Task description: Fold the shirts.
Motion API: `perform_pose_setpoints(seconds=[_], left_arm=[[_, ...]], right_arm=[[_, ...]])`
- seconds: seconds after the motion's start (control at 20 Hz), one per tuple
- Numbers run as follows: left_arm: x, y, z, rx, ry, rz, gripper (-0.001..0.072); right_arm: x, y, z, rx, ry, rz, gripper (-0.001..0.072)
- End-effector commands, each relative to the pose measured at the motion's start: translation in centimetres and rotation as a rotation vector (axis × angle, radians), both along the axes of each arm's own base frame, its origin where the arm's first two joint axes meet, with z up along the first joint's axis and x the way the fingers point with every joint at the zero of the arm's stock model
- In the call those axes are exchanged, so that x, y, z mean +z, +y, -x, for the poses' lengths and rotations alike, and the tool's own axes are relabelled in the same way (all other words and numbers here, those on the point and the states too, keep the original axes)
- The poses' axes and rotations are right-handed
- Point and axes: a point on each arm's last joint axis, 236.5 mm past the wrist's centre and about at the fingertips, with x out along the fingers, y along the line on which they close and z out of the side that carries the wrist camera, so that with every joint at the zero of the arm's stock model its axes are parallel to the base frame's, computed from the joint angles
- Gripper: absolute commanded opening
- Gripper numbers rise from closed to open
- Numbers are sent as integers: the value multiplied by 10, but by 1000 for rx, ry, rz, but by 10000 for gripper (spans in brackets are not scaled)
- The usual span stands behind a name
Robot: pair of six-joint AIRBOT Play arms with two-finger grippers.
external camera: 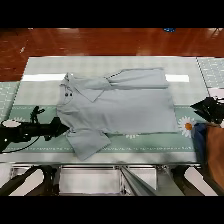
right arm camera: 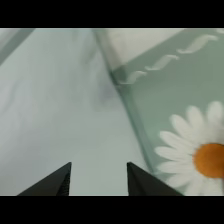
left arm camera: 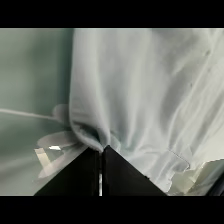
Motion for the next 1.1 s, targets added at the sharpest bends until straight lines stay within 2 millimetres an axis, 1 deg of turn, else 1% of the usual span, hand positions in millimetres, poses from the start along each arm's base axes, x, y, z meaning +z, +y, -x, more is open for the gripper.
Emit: perform_pose_setpoints(seconds=[0.0, 0.05, 0.1, 0.15, 0.2, 0.35, 0.55, 0.7, 0.8, 0.95, 1.0, 1.05], left_arm=[[-4, -4, -2, -26, -13, -16, 28], [-3, -4, -3, -28, -14, -14, 29], [-2, -4, -4, -30, -16, -12, 29], [-1, -5, -4, -33, -16, -9, 29], [0, -5, -4, -34, -18, -9, 29], [0, -5, -5, -34, -18, -9, 29], [0, -4, -5, -32, -19, -11, 29], [0, -4, -5, -31, -19, -11, 29], [0, -4, -5, -31, -19, -11, 29], [0, -4, -5, -31, -19, -11, 29], [0, -4, -5, -31, -19, -12, 28], [0, -4, -5, -31, -19, -11, 29]], right_arm=[[-29, -28, 42, -65, 204, 87, 414], [-40, -24, 60, -55, 278, 80, 414], [-49, -14, 72, -34, 326, 42, 413], [-59, -4, 81, -13, 360, 10, 414], [-67, 1, 85, -8, 379, -13, 414], [-75, 20, 74, 3, 363, -128, 414], [-95, 27, 76, 9, 422, -204, 414], [-99, 39, 59, 13, 376, -268, 414], [-107, 48, 53, 47, 380, -249, 414], [-114, 66, 28, 63, 331, -247, 412], [-114, 73, 22, 70, 318, -250, 373], [-113, 78, 18, 97, 306, -247, 219]])
